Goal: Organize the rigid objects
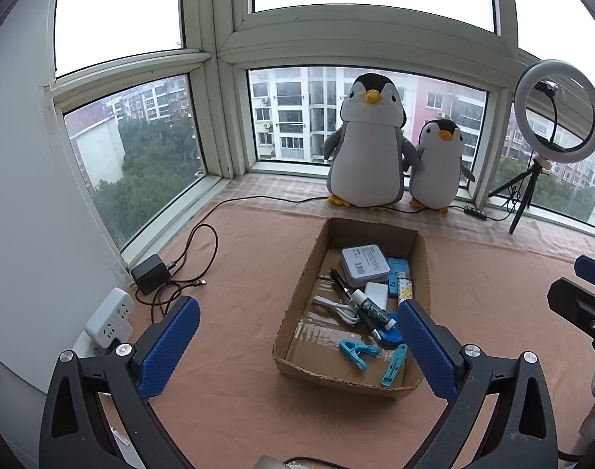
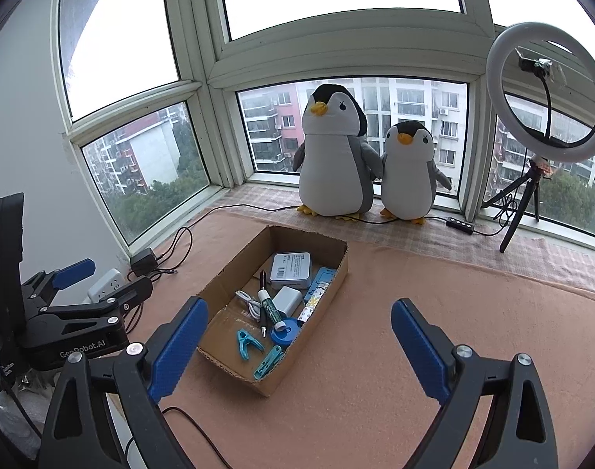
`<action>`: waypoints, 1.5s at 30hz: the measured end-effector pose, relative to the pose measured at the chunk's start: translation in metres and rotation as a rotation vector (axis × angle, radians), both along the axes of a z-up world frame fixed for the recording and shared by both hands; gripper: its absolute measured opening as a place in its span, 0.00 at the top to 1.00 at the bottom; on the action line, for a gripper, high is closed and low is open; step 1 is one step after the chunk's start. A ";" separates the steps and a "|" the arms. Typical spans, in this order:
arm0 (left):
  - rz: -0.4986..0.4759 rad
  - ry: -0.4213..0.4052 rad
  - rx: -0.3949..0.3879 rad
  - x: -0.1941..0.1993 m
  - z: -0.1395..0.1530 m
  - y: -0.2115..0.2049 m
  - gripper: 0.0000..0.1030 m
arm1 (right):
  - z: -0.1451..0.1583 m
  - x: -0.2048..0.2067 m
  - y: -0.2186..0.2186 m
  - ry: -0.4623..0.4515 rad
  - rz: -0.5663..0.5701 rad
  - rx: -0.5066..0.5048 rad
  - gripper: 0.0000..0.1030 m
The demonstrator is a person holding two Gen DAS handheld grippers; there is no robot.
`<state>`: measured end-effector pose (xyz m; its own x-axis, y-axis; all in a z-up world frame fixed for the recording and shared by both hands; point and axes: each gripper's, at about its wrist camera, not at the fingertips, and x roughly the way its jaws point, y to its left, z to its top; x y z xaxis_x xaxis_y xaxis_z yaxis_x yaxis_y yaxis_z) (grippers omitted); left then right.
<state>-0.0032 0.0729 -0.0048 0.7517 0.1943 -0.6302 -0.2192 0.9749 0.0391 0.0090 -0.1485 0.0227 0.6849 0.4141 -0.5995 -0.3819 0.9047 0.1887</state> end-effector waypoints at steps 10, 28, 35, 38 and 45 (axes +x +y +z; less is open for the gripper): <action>0.003 0.000 0.000 0.002 0.000 -0.001 0.01 | -0.002 0.002 -0.002 0.011 -0.005 0.008 0.10; 0.007 0.005 0.000 0.006 -0.003 -0.002 0.01 | -0.005 0.007 -0.004 0.023 -0.012 0.008 0.09; 0.012 0.007 0.001 0.006 -0.004 -0.001 0.01 | -0.005 0.007 -0.004 0.027 -0.013 0.008 0.09; 0.012 0.008 0.000 0.006 -0.004 -0.001 0.01 | -0.005 0.007 -0.004 0.027 -0.013 0.008 0.09; 0.010 0.009 0.004 0.006 -0.005 -0.002 0.01 | -0.006 0.007 -0.004 0.028 -0.014 0.008 0.09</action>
<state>0.0030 0.0713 -0.0094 0.7444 0.2040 -0.6359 -0.2284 0.9725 0.0445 0.0162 -0.1525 0.0168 0.6738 0.4094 -0.6152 -0.3632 0.9085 0.2068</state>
